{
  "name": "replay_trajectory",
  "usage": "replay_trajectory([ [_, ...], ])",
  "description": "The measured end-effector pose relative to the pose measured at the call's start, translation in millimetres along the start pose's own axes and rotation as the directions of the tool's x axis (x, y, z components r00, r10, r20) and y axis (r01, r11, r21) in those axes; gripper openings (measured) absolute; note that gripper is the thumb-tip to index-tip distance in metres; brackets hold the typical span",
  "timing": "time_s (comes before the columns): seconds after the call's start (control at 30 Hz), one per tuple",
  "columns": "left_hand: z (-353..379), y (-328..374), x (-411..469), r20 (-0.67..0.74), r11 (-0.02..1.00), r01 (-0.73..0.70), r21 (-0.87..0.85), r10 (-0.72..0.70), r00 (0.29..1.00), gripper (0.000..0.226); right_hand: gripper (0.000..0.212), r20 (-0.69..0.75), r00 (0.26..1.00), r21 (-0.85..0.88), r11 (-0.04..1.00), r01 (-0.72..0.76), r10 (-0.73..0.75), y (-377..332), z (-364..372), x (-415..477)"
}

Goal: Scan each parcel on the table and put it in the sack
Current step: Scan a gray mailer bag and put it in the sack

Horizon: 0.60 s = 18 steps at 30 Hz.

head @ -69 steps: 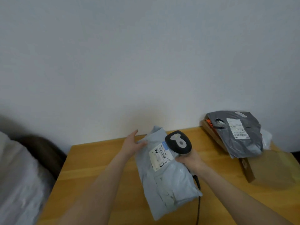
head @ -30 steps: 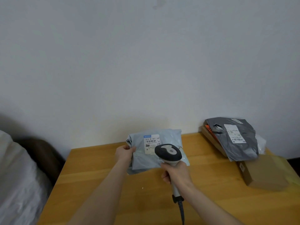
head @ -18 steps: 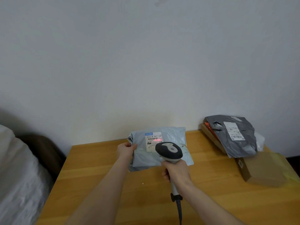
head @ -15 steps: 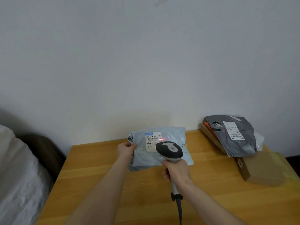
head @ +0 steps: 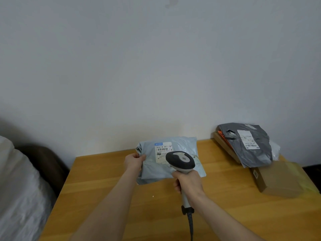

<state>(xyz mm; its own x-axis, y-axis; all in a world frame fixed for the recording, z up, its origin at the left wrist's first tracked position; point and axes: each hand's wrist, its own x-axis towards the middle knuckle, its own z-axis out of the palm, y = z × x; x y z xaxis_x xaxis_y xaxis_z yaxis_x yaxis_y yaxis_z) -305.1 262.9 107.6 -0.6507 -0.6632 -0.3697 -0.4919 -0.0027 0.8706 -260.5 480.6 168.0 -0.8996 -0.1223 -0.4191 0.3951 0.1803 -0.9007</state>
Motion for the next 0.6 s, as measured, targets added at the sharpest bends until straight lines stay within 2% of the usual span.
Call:
replay_trajectory([
  [0.13,-6.4,1.2,10.2,0.022,1.000,0.003,0.029,-0.004,1.000,0.011,0.013,-0.004,1.000,0.040,0.999,-0.005,0.005,-0.2,5.7,8.7],
  [0.23,-15.2,6.8,20.0,0.032,0.999,-0.013,0.047,0.012,0.999,0.018,0.011,-0.054,0.999,0.059,0.998,0.004,0.000,-3.5,2.8,23.9],
  [0.4,-42.1,22.9,28.0,0.029,0.998,-0.050,0.030,0.049,0.998,0.022,0.033,-0.173,0.985,0.045,0.999,0.024,-0.015,-18.4,-4.9,37.4],
  [0.6,-93.7,46.3,18.6,-0.022,0.984,-0.173,0.031,0.174,0.985,0.013,0.033,-0.182,0.983,-0.032,0.999,0.001,-0.007,-25.1,1.9,24.2],
])
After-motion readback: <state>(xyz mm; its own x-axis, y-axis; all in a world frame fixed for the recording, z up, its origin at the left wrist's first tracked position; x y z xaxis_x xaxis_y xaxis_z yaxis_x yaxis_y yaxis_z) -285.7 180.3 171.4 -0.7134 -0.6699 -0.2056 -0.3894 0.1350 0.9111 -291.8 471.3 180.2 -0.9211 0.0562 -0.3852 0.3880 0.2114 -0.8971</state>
